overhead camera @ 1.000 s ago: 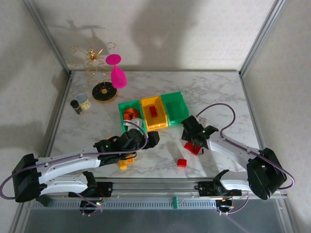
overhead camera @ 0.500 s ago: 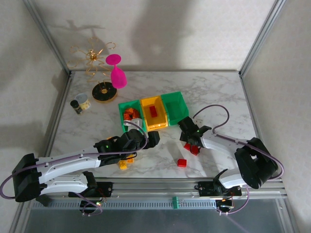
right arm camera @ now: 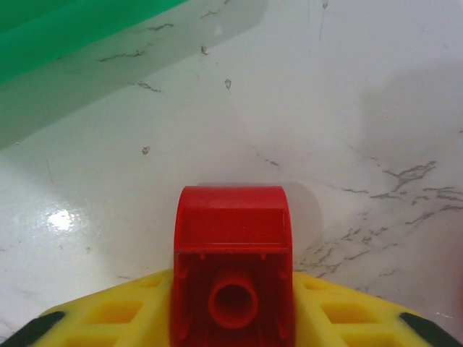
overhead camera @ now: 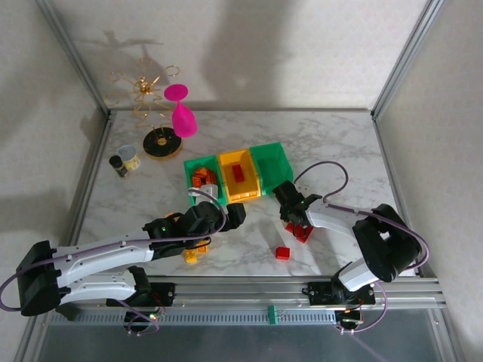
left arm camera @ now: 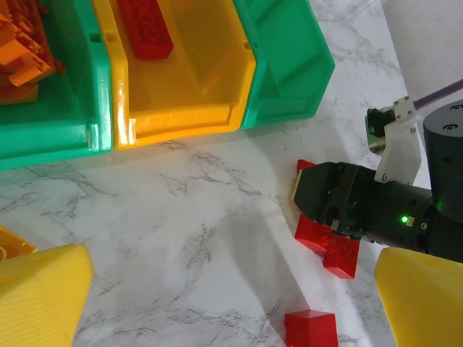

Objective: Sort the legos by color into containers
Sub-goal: Pick up the lego from the center of the table, then place the lego in the container.

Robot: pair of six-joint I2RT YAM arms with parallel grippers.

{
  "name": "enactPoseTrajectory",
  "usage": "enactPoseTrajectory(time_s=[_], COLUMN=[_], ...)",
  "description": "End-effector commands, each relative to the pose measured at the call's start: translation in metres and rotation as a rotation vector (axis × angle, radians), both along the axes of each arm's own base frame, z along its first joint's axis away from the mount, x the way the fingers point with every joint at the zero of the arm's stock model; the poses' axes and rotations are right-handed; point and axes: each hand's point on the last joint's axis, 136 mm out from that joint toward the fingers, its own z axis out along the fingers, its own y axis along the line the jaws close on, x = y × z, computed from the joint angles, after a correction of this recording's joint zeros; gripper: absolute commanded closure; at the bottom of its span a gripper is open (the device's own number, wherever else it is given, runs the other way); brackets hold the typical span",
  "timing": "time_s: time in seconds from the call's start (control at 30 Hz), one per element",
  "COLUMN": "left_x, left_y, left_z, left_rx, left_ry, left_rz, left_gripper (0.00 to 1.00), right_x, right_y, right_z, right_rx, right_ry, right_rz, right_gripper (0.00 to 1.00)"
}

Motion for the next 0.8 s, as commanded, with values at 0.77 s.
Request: enactPoseTrajectory(time_s=[0.77], left_x=[0.016], left_y=[0.058], left_z=[0.007], left_rx=[-0.009], left_ry=[0.002], left_rz=[0.237], left_gripper=[0.00], right_x=[0.094], right_y=[0.153], right_z=[0.136], right_rx=[0.184], right_ry=[-0.281], right_rz=[0.381], right_gripper=[0.68])
